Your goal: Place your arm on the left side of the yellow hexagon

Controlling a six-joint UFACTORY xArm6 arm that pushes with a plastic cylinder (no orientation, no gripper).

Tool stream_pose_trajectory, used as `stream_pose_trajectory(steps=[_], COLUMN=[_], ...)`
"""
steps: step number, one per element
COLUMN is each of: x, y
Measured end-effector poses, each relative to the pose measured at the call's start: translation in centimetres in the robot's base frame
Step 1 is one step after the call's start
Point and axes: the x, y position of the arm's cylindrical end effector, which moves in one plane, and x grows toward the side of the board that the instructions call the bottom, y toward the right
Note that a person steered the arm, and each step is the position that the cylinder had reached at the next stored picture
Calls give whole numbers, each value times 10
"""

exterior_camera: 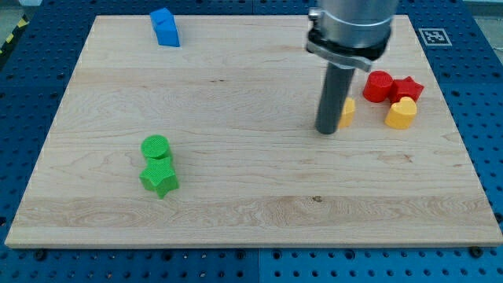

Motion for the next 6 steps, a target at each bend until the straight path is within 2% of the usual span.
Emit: stream_pose_trajectory(steps=[2, 3, 5, 6], x=[-23, -25, -25, -26], y=[-1, 26, 14, -24])
